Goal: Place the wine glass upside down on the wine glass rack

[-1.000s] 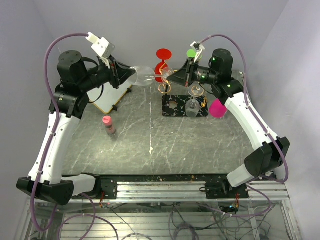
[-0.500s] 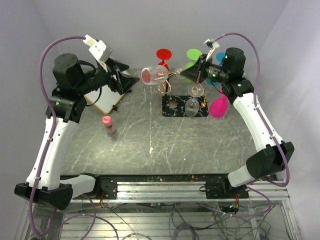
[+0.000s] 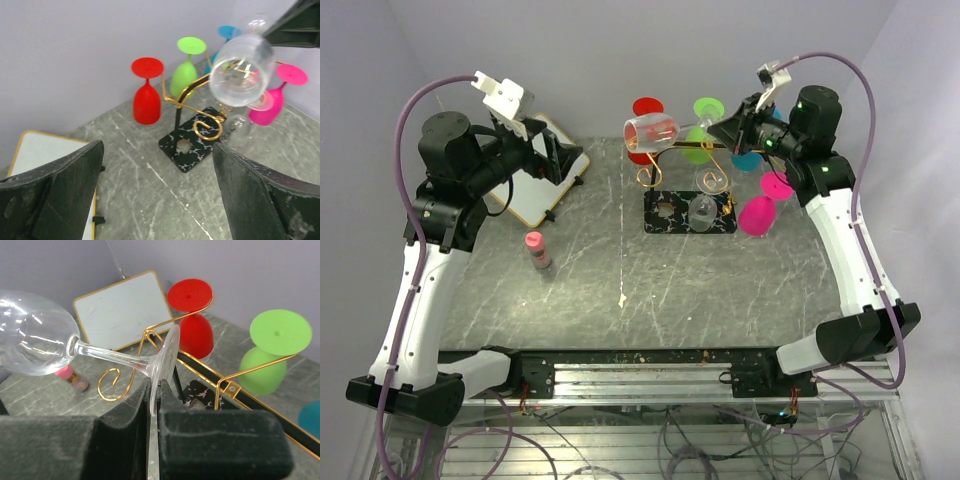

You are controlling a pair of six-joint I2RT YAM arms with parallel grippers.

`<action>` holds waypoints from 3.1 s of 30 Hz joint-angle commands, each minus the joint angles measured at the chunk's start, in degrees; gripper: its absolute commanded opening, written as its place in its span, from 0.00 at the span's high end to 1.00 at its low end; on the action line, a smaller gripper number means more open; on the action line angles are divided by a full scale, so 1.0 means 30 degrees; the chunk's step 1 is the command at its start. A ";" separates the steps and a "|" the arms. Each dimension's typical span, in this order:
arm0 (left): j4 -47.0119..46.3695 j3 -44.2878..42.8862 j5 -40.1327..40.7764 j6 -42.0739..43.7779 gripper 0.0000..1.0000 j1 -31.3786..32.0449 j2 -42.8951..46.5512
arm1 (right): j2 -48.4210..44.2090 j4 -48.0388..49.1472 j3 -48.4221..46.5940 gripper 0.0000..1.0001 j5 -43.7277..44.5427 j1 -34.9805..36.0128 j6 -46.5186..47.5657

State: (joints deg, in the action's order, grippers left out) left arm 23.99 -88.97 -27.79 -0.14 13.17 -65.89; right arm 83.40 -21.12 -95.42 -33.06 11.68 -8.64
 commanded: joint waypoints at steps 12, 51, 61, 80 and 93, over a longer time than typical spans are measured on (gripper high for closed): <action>0.0275 -0.0813 0.5353 0.0165 0.00 -0.0711 0.0313 | -0.0838 -0.3340 -0.2452 1.00 0.0668 0.2607 0.8177; 0.0119 -0.0577 0.6060 0.0780 0.00 -0.1108 0.0108 | 0.5812 -0.3939 -0.5353 1.00 1.9097 1.3655 1.8199; 0.0120 -0.0565 0.5922 0.0778 0.00 -0.1108 0.0100 | 0.6679 -0.2655 -0.5415 1.00 2.1930 1.3722 1.8459; 0.0153 -0.0488 0.5752 0.0789 0.00 -0.1108 0.0166 | 0.6699 -0.1215 -0.3917 1.00 2.4430 1.3706 2.0172; 0.0137 -0.0464 0.5652 0.0780 0.00 -0.1108 0.0108 | 0.6452 -0.1115 -0.3123 1.00 2.4885 1.3519 2.0794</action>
State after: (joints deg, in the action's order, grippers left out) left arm 25.19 -89.52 -10.37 1.72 10.33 -65.78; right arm 104.14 -27.22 -105.30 39.90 52.56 52.97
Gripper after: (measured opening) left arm 1.000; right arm 0.040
